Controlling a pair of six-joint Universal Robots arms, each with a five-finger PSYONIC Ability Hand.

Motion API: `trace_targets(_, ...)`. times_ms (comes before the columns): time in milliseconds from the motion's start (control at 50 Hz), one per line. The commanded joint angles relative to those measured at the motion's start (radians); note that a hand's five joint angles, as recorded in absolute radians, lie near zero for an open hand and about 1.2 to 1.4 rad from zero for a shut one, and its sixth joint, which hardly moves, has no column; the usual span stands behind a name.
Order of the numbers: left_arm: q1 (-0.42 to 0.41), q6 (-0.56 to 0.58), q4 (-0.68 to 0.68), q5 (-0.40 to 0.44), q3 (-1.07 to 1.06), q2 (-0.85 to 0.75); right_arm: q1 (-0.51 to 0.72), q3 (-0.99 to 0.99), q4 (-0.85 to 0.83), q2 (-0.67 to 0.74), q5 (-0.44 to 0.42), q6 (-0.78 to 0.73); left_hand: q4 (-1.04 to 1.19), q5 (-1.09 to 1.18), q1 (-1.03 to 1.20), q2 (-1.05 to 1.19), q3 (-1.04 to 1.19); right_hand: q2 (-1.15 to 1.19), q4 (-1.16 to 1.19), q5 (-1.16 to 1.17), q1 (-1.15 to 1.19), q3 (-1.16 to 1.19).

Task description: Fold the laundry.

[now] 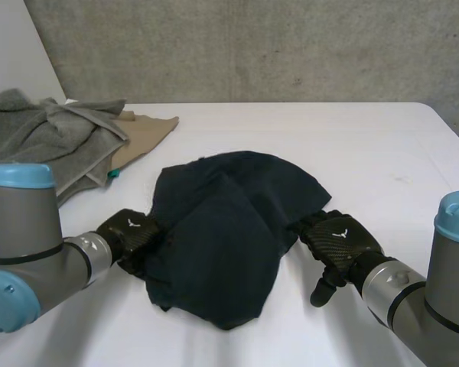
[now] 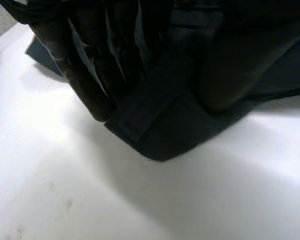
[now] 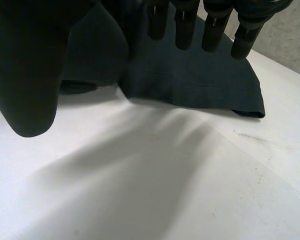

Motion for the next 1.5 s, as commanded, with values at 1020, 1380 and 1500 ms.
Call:
trace_targets(1020, -0.499, -0.165, -0.023, -0.406, 0.19, 0.197, -0.204, -0.135, -0.002, -0.044, -0.408, -0.424, -0.687, -0.649, -0.595, -0.687, -0.682, -0.029, -0.028, -0.048, -0.042, -0.027)
trace_targets(1380, -0.444, -0.269, 0.035, -0.39, -0.062, 0.156, -0.194, -0.106, -0.047, -0.012, -0.638, -0.805, -0.625, -0.587, -0.532, -0.625, -0.619, -0.029, -0.028, -0.048, -0.042, -0.027)
trace_targets(1500, -0.425, -0.205, 0.093, -0.396, -0.033, 0.068, -0.176, -0.112, -0.065, 0.056, -0.656, -0.872, -0.707, -0.669, -0.615, -0.707, -0.702, -0.014, -0.014, -0.033, -0.028, -0.012)
